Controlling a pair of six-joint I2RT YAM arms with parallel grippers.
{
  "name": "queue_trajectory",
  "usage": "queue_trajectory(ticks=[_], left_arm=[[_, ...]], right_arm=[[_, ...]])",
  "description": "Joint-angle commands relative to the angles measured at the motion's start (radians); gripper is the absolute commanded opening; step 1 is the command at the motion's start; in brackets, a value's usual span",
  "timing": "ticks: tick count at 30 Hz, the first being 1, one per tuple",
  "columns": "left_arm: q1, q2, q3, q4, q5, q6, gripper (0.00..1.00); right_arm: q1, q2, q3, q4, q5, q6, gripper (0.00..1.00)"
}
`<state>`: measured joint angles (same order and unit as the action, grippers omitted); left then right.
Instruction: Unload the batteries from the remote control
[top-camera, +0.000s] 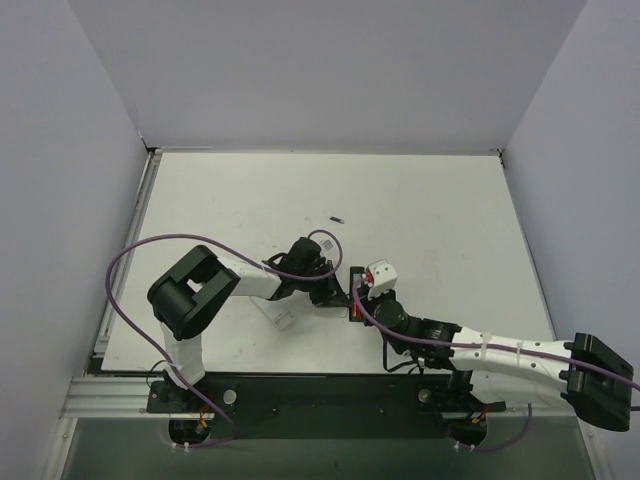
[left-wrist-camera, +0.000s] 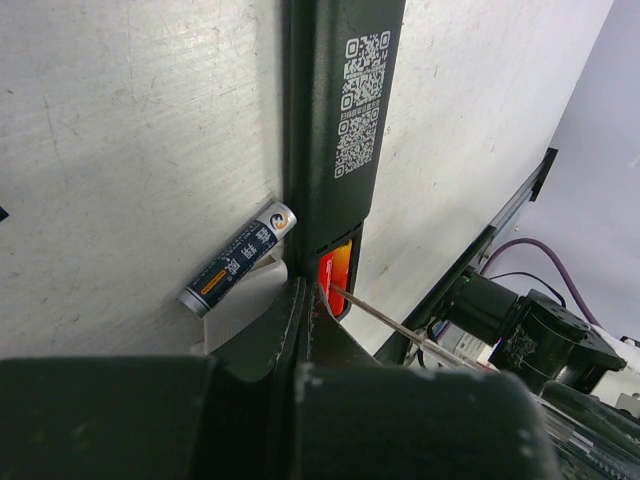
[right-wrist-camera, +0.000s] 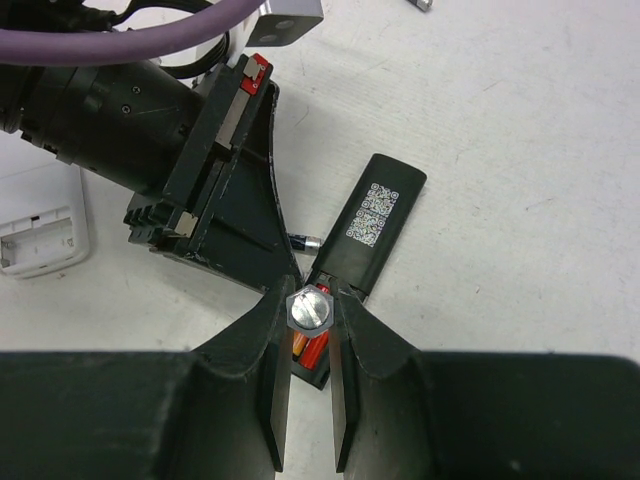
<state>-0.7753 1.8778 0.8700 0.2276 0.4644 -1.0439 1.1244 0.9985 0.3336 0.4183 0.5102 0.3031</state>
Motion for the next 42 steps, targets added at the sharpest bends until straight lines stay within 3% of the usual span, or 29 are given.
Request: queue_trajectory(ticks=[1,11,20,27,42], left_arm=[[-0.021,0.047,-0.029,-0.053,-0.036,0.013,0.0],[-0.019,0.06,-0.039,-0.056,-0.044,0.021,0.0],[-0.019,0.058,-0.034,-0.08,-0.05,0.027,0.0],[-0.021,0.055,-0.039,-0.085,-0.05,0.028,0.0],[-0.022,0.049,-0.049,-0.073,-0.05,0.018,0.0]], right_arm=[[0.044,0.022,-0.071,-0.064,-0.104,0.093,0.0],[0.028,-0.299,-0.298,-0.064,-0.045,0.294,0.0],[-0.001,-0.435,-0.327,-0.154,0.027,0.474,0.0],[-0.031,-0.506,-0.372,-0.176,0.019,0.522,0.0],[-0.178,-0.61,-0.441,-0.145,-0.087,0.625,0.0]])
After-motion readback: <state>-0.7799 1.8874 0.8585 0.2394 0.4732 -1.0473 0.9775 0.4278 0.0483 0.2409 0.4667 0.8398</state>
